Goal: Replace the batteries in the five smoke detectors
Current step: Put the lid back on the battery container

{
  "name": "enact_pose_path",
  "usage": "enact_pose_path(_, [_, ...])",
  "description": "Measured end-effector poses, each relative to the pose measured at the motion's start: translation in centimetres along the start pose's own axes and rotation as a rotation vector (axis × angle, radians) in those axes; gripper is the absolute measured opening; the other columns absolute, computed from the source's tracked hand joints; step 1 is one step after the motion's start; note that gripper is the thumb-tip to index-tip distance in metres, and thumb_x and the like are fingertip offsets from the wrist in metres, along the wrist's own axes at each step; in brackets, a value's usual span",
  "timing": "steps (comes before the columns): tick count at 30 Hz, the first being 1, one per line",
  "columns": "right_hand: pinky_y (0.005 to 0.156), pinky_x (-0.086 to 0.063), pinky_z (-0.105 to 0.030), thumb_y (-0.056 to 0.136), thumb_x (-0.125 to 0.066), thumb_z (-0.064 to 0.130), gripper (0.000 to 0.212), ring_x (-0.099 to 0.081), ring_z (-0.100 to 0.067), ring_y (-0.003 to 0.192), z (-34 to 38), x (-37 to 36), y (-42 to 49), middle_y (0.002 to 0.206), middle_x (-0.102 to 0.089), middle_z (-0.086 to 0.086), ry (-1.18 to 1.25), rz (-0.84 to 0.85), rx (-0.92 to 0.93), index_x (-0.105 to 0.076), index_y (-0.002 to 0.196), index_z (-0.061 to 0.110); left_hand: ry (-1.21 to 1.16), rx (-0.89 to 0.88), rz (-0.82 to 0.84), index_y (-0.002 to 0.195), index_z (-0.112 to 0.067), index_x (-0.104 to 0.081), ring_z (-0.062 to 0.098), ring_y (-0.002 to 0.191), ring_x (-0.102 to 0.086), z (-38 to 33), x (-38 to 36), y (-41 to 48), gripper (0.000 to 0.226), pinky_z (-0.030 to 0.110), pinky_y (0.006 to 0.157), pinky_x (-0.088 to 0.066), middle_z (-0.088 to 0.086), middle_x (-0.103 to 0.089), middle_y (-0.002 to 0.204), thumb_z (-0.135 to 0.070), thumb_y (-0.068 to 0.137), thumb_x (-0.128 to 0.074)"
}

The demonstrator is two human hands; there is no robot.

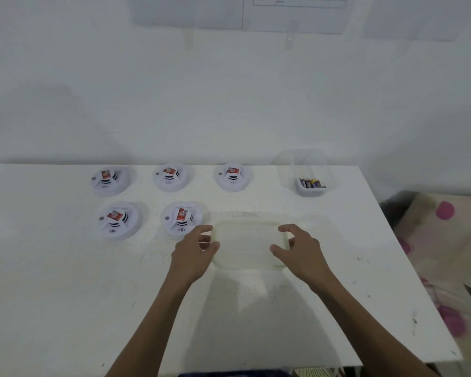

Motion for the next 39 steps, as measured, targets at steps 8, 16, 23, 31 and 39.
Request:
enact_pose_path(8, [0.095,-0.043,-0.039,0.085,-0.061,0.034,0.046,-0.045,-0.021,0.114,-0.6,-0.9,-0.5,0.123,-0.046,-0.005,0.038,0.024,-0.028,-0.04,0.126,0.035,0.004,-0.049,0.068,0.133,-0.022,-0.04,0.014,0.104,-0.052,-0.2,-0.9,-0.4,0.044,0.028,0.085,-0.046,0.005,-0.05,0.125,-0.026,0.092,-0.056])
enact_pose_path(16, [0.096,-0.048,-0.045,0.081,-0.072,0.031,0.054,-0.052,-0.021,0.113,-0.7,-0.4,-0.8,0.124,-0.052,-0.001,0.209,-0.043,-0.061,-0.045,0.128,0.029,0.006,-0.027,-0.061,0.132,-0.022,-0.048,0.005,0.098,-0.05,-0.4,-0.6,-1.4,0.044,0.022,0.083,-0.039,-0.005,-0.055,0.128,-0.029,0.09,-0.061])
enact_pose_path(23, [0.104,-0.04,-0.043,0.083,-0.068,0.04,0.06,-0.043,-0.023,0.124,-0.9,-0.6,-0.9,0.137,-0.041,-0.002,0.089,-0.094,-0.038,-0.046,0.135,0.022,-0.094,0.023,-0.092,0.119,-0.018,-0.06,0.004,0.086,-0.056,-0.2,-0.4,-1.4,0.035,0.017,0.074,-0.038,-0.006,-0.063,0.113,-0.028,0.086,-0.066])
enact_pose_path(31, [0.096,-0.043,-0.031,0.09,-0.062,0.033,0.057,-0.05,-0.018,0.113,-0.6,-1.1,-1.3,0.128,-0.05,-0.003,0.095,-0.089,-0.039,-0.043,0.14,0.016,0.022,0.04,-0.114,0.127,-0.016,-0.058,0.007,0.097,-0.059,-0.2,-0.6,-1.2,0.042,0.026,0.087,-0.044,-0.003,-0.065,0.121,-0.032,0.089,-0.062])
enact_pose_path(39, [0.092,-0.05,-0.038,0.087,-0.063,0.025,0.056,-0.053,-0.019,0.111,-0.4,-1.7,-0.9,0.124,-0.054,-0.002,0.223,-0.053,-0.094,-0.039,0.137,0.017,0.091,0.08,-0.083,0.12,-0.022,-0.059,0.017,0.099,-0.061,-0.7,-0.9,-1.1,0.032,0.034,0.089,-0.045,-0.002,-0.066,0.106,-0.03,0.089,-0.059])
Point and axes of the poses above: each hand's wrist, its own y-axis towards the middle knuckle, its own x-axis out of the back of the hand, z = x × y, the point moved 3 cm from there along y, towards the middle knuckle
